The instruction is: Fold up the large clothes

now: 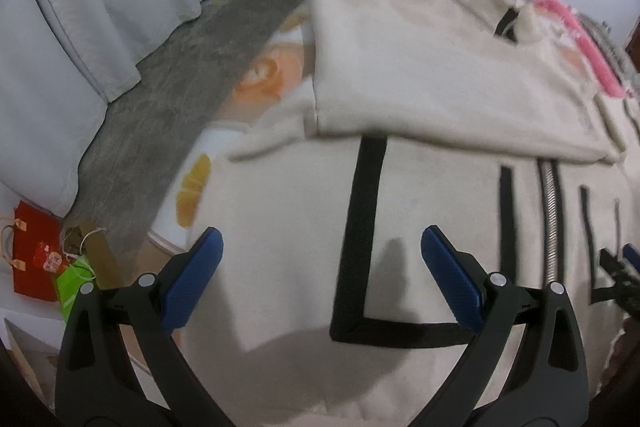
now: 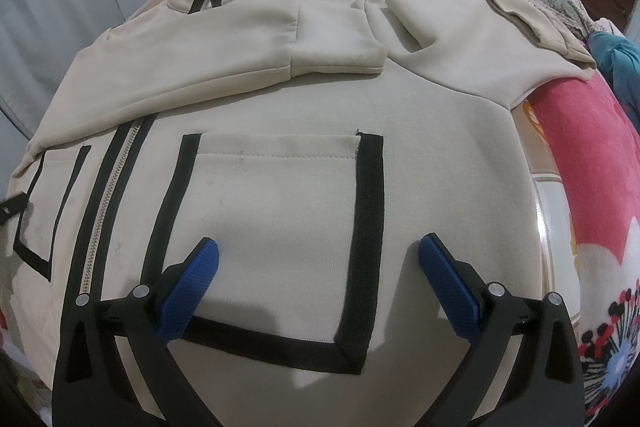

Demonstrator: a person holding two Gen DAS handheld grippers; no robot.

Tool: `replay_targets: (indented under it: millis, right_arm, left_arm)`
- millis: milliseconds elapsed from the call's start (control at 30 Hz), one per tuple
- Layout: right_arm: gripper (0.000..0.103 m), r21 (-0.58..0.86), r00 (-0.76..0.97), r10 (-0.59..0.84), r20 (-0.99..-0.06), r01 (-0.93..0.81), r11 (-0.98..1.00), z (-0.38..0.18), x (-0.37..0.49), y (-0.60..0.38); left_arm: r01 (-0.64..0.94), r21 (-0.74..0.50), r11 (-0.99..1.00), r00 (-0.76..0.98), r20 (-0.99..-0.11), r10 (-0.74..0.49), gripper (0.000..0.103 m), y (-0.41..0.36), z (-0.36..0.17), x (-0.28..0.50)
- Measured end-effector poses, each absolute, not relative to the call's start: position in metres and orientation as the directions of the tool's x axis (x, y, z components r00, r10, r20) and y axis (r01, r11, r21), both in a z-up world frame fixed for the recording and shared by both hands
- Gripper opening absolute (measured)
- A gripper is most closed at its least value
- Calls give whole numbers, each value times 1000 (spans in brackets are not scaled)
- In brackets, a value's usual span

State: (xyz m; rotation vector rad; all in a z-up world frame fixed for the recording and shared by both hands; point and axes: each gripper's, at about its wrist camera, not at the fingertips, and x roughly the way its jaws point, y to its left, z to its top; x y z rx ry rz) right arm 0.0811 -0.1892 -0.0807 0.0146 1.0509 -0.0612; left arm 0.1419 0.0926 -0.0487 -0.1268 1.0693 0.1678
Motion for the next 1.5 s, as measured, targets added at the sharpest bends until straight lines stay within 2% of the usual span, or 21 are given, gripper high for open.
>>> replay_targets:
  millis: [300,467,667,867,967,1067,1267,1500]
  right_arm:
    - [97,-15,484,-45,-874,67,998,-80,84,-189]
    - [97,-11,481,-45,-876,73,997,-81,84,-189]
    - [97,-13,474,-43,-880,65,998,-80,85,-189]
    - [97,-5,438,-7,-899,5,1000,-77,87,-192]
    - [97,115,415,105,-904,0,993,-60,86,-209]
    - [97,187,464,153,-872,27,982,-28,86,-240]
    - [97,95,597,-2,-802,132,987,29,118,-316]
    - [93,17,615,-100,-782,182,983,32,211,-385]
  left_arm:
    - [-115,-73,991,594,-804,10,96,94,19,161]
    - [-49,-35,998,632,-775,3,96,75,29,194]
    - [39,57,998,672,-741,16,96,42,23,230]
    - [76,70,995,664,-747,2,96,25,-1,259]
    - [85,94,992,645,-764,17,96,20,-19,269]
    - [103,117,988,639,-769,24,96,18,-29,275]
    - [107,124,987,606,-795,34,96,22,-49,286]
    - [85,102,991,550,-834,39,96,30,-71,296]
